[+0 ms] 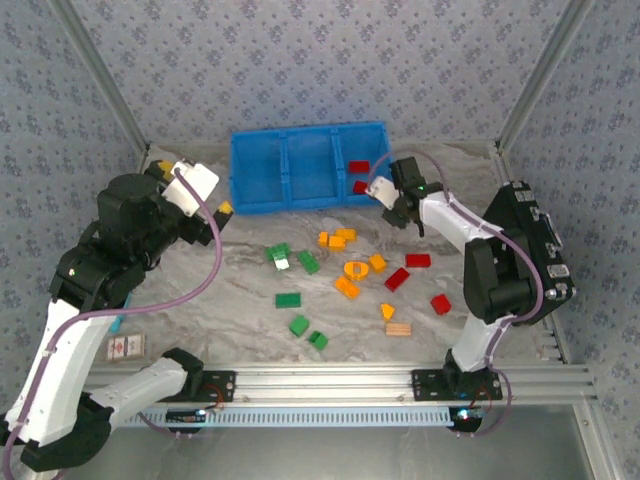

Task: Sort the legos into containers by color
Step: Pick up the lego from the middle-right of the table, then place the lego in the container.

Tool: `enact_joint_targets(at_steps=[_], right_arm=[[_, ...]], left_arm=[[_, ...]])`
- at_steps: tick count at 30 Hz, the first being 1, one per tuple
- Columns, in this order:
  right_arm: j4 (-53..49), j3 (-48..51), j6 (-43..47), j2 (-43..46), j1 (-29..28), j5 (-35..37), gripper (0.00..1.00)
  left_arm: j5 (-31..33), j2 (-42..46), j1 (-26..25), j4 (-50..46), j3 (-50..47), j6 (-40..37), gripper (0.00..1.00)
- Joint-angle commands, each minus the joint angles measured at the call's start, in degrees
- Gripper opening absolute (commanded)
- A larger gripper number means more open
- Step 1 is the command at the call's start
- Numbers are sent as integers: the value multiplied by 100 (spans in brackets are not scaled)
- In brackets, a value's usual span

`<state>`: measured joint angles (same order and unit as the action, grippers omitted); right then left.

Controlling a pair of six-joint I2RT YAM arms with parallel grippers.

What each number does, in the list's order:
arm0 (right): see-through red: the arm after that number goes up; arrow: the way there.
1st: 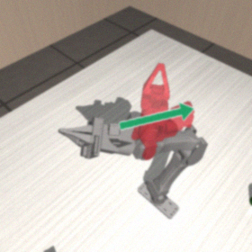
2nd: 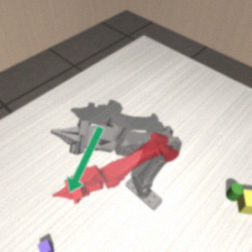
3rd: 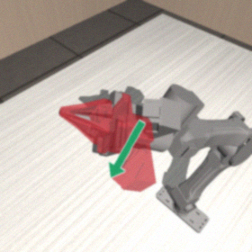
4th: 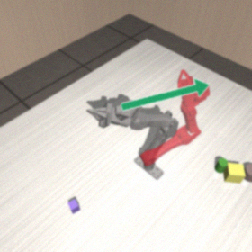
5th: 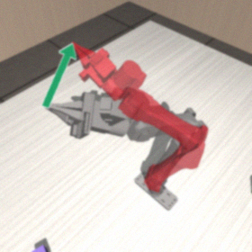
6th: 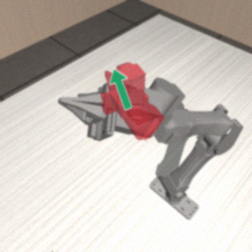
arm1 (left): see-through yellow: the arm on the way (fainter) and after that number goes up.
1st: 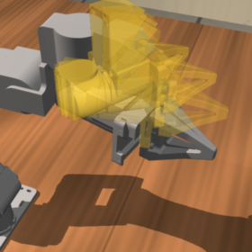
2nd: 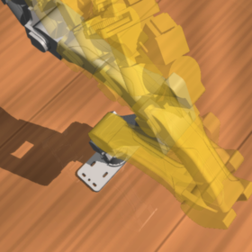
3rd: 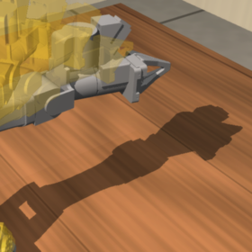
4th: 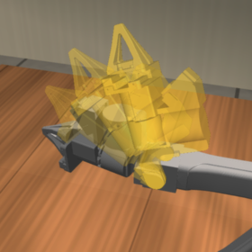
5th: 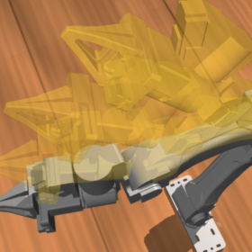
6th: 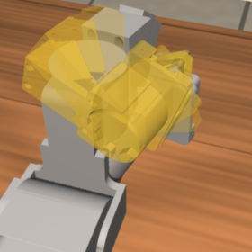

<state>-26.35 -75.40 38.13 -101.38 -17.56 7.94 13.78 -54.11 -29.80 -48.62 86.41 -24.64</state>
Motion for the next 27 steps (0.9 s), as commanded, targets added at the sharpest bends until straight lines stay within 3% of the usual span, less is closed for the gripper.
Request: enact_joint_targets(at_steps=[1, 6, 10, 15, 18, 27], right_arm=[[-117, -596, -26, -16, -130, -102, 25], [-176, -1517, 211, -722, -190, -133, 25], [-336, -2267, 391, -1372, -200, -219, 25], [-404, -3119, 363, -2120, -212, -186, 25], [-440, -3465, 356, -2467, -220, -227, 27], [-575, -4044, 398, -3018, -175, -353, 44]], left_arm=[[50, 15, -43, 320, -74, -120, 100], [-85, -135, -35, 319, 76, -85, 100], [-764, -523, -25, -278, 833, -9, 100], [-515, -1004, 73, -723, 1582, 627, 100], [-505, -1073, 110, -667, 1666, 617, 100], [-746, -1658, 81, -697, 2755, 411, 100]])
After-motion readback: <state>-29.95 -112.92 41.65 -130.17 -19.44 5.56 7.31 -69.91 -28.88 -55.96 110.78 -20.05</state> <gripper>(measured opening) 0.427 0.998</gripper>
